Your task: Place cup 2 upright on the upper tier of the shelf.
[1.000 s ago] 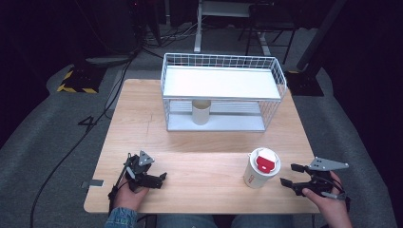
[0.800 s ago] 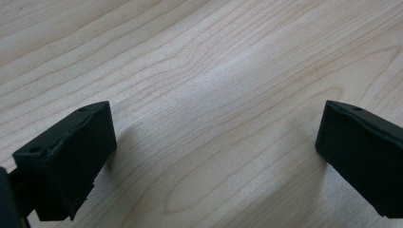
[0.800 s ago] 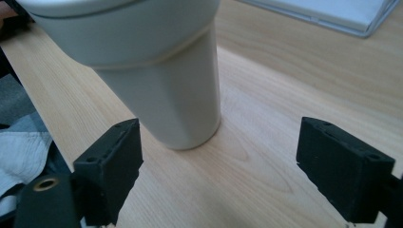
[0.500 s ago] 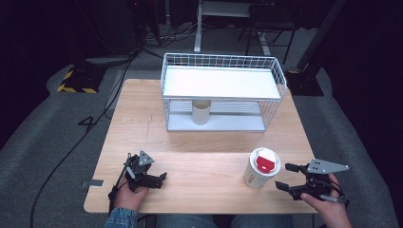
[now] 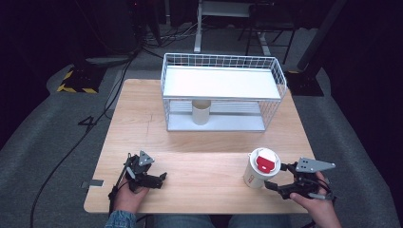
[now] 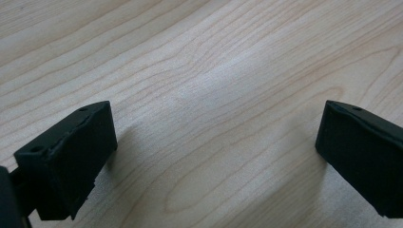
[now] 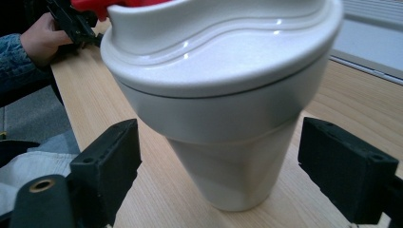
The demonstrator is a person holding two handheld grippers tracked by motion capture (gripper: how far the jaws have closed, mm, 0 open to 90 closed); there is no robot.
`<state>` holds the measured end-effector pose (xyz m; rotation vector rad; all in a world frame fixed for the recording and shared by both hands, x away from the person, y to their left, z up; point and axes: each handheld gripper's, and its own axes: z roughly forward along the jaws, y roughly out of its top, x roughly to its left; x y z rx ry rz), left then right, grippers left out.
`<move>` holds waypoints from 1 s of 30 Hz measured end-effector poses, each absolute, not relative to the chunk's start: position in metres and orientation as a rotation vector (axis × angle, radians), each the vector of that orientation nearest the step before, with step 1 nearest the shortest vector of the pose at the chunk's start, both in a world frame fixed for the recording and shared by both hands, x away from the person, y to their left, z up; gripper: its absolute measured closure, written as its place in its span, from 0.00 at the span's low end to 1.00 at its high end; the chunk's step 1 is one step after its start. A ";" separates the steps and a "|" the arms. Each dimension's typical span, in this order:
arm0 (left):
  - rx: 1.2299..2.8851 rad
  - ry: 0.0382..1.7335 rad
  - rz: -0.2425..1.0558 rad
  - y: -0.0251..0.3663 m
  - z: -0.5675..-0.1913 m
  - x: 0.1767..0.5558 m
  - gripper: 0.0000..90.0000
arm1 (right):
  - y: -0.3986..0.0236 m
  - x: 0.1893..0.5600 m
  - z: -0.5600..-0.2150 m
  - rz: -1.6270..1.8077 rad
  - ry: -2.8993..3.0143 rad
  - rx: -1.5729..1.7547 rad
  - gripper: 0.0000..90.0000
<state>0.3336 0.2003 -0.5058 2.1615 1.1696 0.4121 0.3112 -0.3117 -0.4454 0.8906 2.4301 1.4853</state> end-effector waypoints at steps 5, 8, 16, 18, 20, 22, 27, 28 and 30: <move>2.159 1.174 0.419 0.200 -0.506 0.333 0.01 | -0.304 0.316 -0.451 1.486 2.416 0.895 0.14; 2.160 1.173 0.420 0.200 -0.506 0.333 0.01 | -0.298 0.317 -0.454 1.482 2.395 0.893 0.12; 2.155 1.178 0.419 0.199 -0.506 0.332 0.01 | -0.289 0.319 -0.462 1.492 2.340 0.911 0.10; 2.157 1.177 0.419 0.199 -0.506 0.332 0.01 | -0.286 0.318 -0.465 1.490 2.321 0.910 0.10; 2.158 1.177 0.419 0.199 -0.506 0.332 0.01 | -0.284 0.318 -0.469 1.494 2.297 0.912 0.10; 2.157 1.178 0.418 0.199 -0.506 0.332 0.01 | -0.281 0.317 -0.473 1.494 2.270 0.909 0.10; 2.158 1.177 0.419 0.200 -0.506 0.332 0.01 | -0.276 0.315 -0.479 1.482 2.209 0.898 0.10; 2.157 1.178 0.418 0.199 -0.506 0.332 0.01 | -0.275 0.315 -0.480 1.479 2.199 0.896 0.10; 2.157 1.178 0.419 0.199 -0.506 0.332 0.01 | -0.273 0.314 -0.482 1.474 2.186 0.892 0.10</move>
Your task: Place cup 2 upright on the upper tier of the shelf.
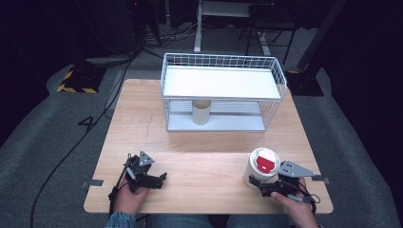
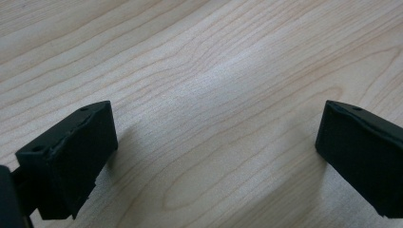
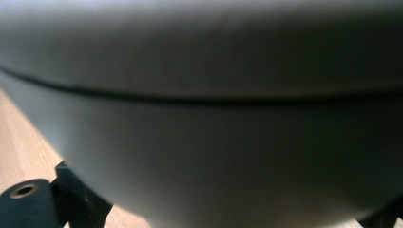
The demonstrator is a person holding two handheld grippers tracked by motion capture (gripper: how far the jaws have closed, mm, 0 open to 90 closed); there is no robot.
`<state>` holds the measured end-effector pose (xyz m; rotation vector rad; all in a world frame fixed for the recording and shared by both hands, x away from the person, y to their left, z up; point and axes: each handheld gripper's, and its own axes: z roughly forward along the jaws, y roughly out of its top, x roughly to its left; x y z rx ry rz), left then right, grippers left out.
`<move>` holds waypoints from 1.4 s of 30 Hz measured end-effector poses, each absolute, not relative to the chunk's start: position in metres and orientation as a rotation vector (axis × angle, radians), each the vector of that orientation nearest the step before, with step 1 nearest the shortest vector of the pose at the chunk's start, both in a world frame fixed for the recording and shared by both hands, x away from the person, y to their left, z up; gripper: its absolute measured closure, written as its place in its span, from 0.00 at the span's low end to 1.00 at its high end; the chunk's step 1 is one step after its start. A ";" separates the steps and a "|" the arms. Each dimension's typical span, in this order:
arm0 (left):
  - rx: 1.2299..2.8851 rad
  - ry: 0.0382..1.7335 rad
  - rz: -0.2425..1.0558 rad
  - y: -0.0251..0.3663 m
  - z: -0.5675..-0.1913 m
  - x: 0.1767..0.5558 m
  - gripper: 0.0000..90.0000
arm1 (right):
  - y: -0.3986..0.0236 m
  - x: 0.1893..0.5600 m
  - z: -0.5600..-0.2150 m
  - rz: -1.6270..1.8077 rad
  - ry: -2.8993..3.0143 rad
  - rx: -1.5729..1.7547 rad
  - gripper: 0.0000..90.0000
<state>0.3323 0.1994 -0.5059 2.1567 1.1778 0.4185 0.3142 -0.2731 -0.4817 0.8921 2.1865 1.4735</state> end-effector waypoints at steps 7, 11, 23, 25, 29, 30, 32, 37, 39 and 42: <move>2.158 1.177 0.419 0.200 -0.506 0.332 0.01 | -0.271 0.314 -0.483 1.480 2.153 0.901 0.12; 2.159 1.177 0.419 0.200 -0.506 0.332 0.01 | -0.269 0.312 -0.484 1.473 2.138 0.920 0.13; 2.157 1.178 0.418 0.199 -0.506 0.332 0.01 | -0.268 0.310 -0.483 1.446 2.117 0.934 0.14; 2.159 1.177 0.418 0.200 -0.506 0.332 0.01 | -0.268 0.310 -0.483 1.445 2.118 0.933 0.15; 2.157 1.178 0.418 0.199 -0.506 0.332 0.01 | -0.268 0.310 -0.482 1.438 2.122 0.930 0.15; 2.158 1.177 0.418 0.200 -0.506 0.332 0.01 | -0.268 0.310 -0.482 1.439 2.123 0.929 0.15; 2.157 1.178 0.418 0.199 -0.506 0.332 0.01 | -0.269 0.310 -0.482 1.445 2.120 0.923 0.15; 2.157 1.178 0.418 0.199 -0.506 0.332 0.01 | -0.268 0.310 -0.483 1.453 2.119 0.909 0.15; 2.157 1.177 0.418 0.199 -0.506 0.332 0.01 | -0.268 0.310 -0.483 1.457 2.118 0.912 0.15; 2.157 1.178 0.418 0.199 -0.506 0.332 0.01 | -0.267 0.310 -0.483 1.463 2.121 0.900 0.15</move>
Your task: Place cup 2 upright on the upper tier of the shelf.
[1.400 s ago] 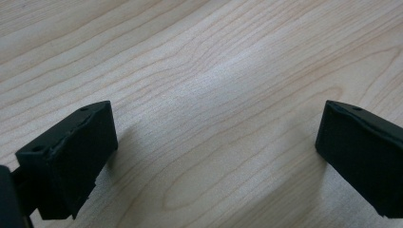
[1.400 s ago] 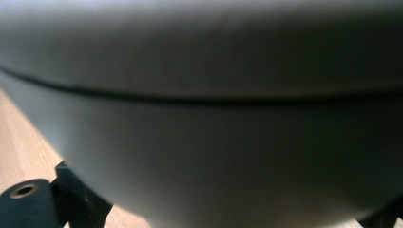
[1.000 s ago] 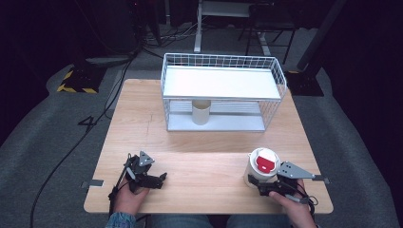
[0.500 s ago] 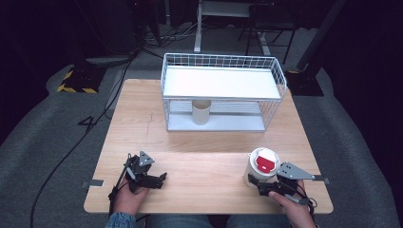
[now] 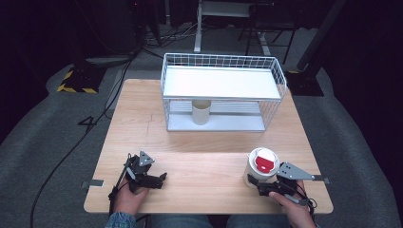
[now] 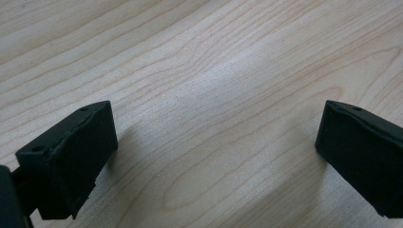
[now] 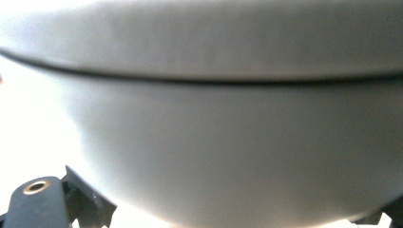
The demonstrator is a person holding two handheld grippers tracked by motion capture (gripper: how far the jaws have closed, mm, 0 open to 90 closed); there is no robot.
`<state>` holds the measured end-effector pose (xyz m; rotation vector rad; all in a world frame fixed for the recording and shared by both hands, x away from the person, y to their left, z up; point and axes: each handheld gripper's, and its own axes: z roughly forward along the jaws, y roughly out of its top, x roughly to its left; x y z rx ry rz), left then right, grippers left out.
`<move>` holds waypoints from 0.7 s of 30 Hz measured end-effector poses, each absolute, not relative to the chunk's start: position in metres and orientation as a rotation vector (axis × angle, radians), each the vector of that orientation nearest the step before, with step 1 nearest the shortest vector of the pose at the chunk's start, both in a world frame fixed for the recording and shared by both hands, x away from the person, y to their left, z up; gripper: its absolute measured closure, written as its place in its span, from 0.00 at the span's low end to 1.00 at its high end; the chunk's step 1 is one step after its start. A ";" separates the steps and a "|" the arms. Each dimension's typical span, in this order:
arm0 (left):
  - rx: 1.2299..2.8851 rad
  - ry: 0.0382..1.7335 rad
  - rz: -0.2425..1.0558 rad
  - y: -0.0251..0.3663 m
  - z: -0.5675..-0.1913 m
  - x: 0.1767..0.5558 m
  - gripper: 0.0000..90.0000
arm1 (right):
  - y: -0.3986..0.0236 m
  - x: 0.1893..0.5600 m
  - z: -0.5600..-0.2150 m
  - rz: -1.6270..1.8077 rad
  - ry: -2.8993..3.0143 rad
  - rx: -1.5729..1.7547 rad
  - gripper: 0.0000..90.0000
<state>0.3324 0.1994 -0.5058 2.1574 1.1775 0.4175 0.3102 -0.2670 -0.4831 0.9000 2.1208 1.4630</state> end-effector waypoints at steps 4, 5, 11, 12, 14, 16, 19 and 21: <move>2.159 1.177 0.419 0.200 -0.506 0.332 0.01 | -0.267 0.310 -0.481 1.476 2.119 0.893 0.15; 2.157 1.178 0.418 0.199 -0.506 0.332 0.01 | -0.267 0.310 -0.479 1.482 2.117 0.894 0.15; 2.157 1.178 0.418 0.199 -0.506 0.332 0.01 | -0.269 0.310 -0.469 1.489 2.103 0.886 0.15; 2.158 1.177 0.419 0.200 -0.506 0.332 0.01 | -0.270 0.310 -0.467 1.490 2.102 0.888 0.15; 2.157 1.178 0.417 0.199 -0.506 0.332 0.01 | -0.270 0.311 -0.463 1.498 2.099 0.890 0.15; 2.160 1.176 0.420 0.200 -0.506 0.333 0.01 | -0.270 0.312 -0.458 1.494 2.098 0.881 0.15; 2.157 1.177 0.419 0.200 -0.506 0.332 0.01 | -0.270 0.313 -0.451 1.480 2.100 0.867 0.15; 2.158 1.177 0.419 0.200 -0.506 0.332 0.01 | -0.270 0.314 -0.446 1.481 2.100 0.868 0.15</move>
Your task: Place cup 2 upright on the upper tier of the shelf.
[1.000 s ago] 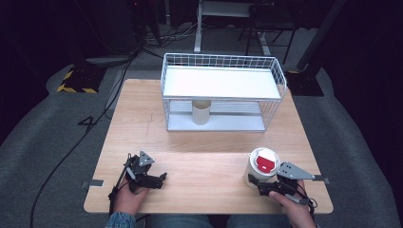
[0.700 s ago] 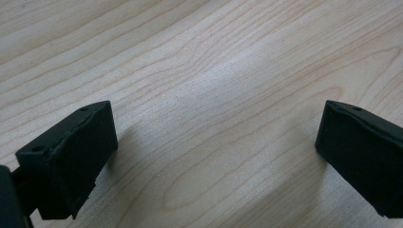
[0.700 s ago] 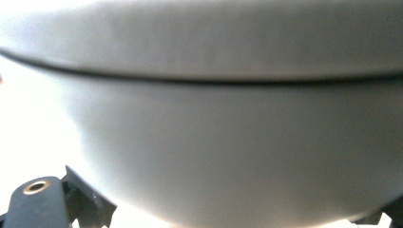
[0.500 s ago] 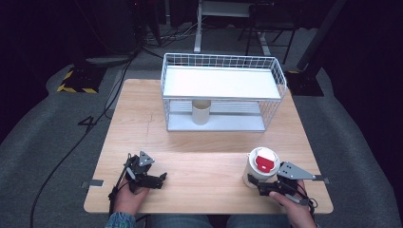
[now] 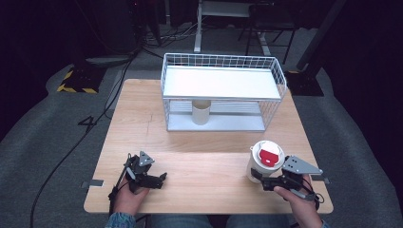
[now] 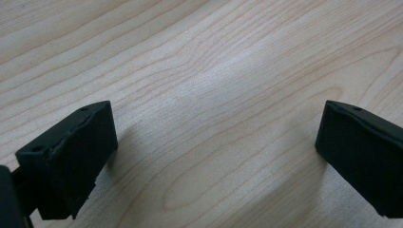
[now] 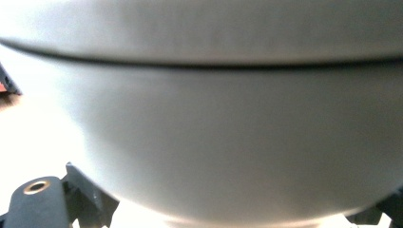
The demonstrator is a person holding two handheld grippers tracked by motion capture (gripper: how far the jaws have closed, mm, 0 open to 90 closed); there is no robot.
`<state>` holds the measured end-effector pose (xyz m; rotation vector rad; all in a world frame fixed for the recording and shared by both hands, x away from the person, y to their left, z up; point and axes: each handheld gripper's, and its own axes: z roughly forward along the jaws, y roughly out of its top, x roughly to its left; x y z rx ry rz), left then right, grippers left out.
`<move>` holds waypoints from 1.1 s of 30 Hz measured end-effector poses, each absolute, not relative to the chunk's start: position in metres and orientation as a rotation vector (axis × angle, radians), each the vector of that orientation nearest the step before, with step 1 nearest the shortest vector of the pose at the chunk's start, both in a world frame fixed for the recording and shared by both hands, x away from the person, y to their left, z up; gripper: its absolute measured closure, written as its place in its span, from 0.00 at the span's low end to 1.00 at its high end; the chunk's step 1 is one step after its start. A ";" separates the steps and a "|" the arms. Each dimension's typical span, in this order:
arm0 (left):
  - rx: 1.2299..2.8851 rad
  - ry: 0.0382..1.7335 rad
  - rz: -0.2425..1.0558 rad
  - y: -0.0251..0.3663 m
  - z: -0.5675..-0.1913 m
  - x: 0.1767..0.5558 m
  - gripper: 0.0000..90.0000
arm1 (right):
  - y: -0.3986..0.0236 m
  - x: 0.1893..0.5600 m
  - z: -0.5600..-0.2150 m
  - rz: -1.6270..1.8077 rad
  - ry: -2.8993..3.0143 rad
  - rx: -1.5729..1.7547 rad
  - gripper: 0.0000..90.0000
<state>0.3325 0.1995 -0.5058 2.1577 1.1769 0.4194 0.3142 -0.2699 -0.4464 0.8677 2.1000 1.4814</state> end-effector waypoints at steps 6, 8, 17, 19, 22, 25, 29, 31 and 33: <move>2.158 1.176 0.419 0.200 -0.506 0.333 0.01 | -0.271 0.319 -0.431 1.481 2.094 0.865 0.15; 2.157 1.178 0.417 0.200 -0.506 0.333 0.01 | -0.271 0.321 -0.426 1.487 2.089 0.867 0.15; 2.154 1.184 0.417 0.199 -0.506 0.335 0.00 | -0.270 0.332 -0.398 1.492 2.077 0.839 0.15; 2.155 1.184 0.418 0.199 -0.506 0.335 0.00 | -0.268 0.335 -0.392 1.487 2.079 0.830 0.15; 2.153 1.185 0.419 0.199 -0.506 0.335 0.00 | -0.267 0.338 -0.386 1.490 2.082 0.826 0.15; 2.153 1.186 0.420 0.198 -0.506 0.335 0.00 | -0.266 0.343 -0.377 1.507 2.081 0.835 0.15; 2.151 1.191 0.422 0.198 -0.506 0.335 0.00 | -0.268 0.352 -0.364 1.512 2.079 0.842 0.15; 2.148 1.197 0.421 0.198 -0.506 0.335 0.00 | -0.268 0.355 -0.358 1.506 2.076 0.838 0.15; 2.150 1.194 0.421 0.198 -0.506 0.335 0.00 | -0.268 0.359 -0.353 1.506 2.074 0.831 0.15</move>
